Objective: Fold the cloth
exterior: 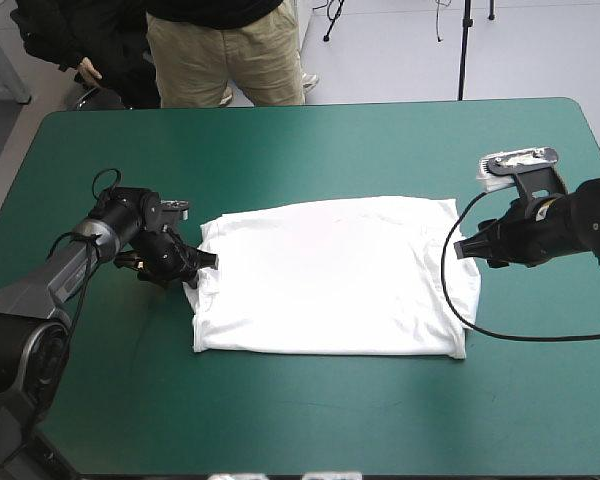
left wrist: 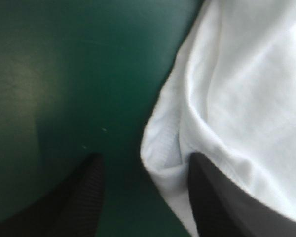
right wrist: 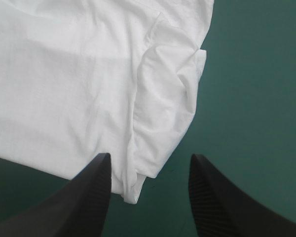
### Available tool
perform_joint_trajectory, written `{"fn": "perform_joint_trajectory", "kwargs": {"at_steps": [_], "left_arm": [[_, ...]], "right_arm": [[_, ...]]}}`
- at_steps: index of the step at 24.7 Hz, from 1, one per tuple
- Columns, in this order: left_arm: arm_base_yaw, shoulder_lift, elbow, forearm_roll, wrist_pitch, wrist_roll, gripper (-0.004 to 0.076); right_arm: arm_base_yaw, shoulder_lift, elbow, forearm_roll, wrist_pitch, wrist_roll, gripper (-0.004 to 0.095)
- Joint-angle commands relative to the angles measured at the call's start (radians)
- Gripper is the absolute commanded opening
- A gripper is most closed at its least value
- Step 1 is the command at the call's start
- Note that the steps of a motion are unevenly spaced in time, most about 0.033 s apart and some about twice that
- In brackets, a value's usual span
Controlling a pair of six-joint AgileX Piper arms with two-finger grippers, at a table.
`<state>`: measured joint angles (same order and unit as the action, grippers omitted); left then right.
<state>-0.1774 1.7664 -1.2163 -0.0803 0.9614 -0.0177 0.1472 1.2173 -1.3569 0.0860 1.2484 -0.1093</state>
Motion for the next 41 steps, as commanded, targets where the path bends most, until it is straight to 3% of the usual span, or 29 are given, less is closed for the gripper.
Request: {"fn": "perform_joint_trajectory", "kwargs": {"at_steps": [1,4,11,14,22,31,34,41], "left_arm": [[-0.003,-0.025,-0.024,-0.032,-0.010,-0.002,0.0216],[-0.003,-0.024,-0.024,-0.021,0.008,-0.002,-0.0016],[-0.003,-0.093,-0.086,0.001,0.034,-0.012,-0.0017],[-0.009,-0.111,-0.180,-0.146,0.041,0.044,-0.0017],[-0.260,-0.014,-0.199,-0.206,-0.030,0.044,-0.0017],[-0.312,0.035,-0.199,-0.203,-0.062,0.042,-0.0015],[-0.312,0.035,-0.199,-0.192,-0.051,0.078,0.0045],[-0.312,0.030,-0.285,-0.155,0.052,0.076,0.0388]], "right_arm": [[-0.005,-0.026,-0.031,-0.004,-0.022,0.000,0.0473],[-0.005,-0.026,-0.031,-0.004,-0.022,0.003,0.0472],[-0.005,-0.026,-0.031,-0.004,-0.016,0.002,0.0472],[-0.005,-0.026,-0.031,-0.004,-0.014,0.002,0.0472],[-0.005,-0.026,-0.031,-0.004,-0.001,0.002,0.0458],[-0.005,-0.026,-0.031,-0.004,-0.001,0.002,0.0387],[-0.005,-0.026,-0.031,-0.004,-0.001,0.002,0.0388],[-0.005,-0.026,-0.031,-0.004,-0.001,0.002,0.0388]]}}
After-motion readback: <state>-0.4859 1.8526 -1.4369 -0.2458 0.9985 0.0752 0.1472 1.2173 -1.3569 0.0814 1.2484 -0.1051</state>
